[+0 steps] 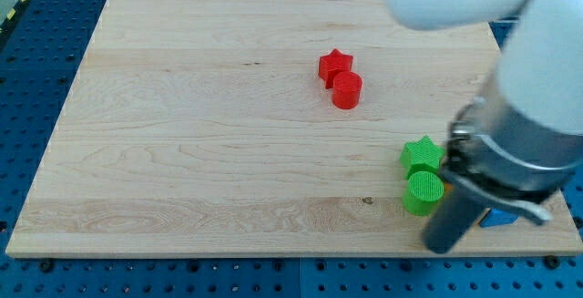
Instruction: Move the green blocks slightly to the top side
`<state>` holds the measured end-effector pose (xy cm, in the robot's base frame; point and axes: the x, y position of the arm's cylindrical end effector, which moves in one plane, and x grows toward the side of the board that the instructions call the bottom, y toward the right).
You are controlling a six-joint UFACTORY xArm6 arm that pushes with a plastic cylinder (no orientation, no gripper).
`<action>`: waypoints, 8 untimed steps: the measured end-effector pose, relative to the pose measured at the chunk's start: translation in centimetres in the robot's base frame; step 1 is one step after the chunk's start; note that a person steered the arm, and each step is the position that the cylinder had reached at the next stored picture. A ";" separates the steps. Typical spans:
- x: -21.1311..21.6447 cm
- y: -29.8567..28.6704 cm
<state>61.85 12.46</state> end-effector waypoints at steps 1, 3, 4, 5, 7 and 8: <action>-0.2 -1.7; -0.3 -1.7; -0.4 -1.6; -0.4 -1.6; -1.2 -1.6; -1.7 -1.6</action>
<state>60.20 10.89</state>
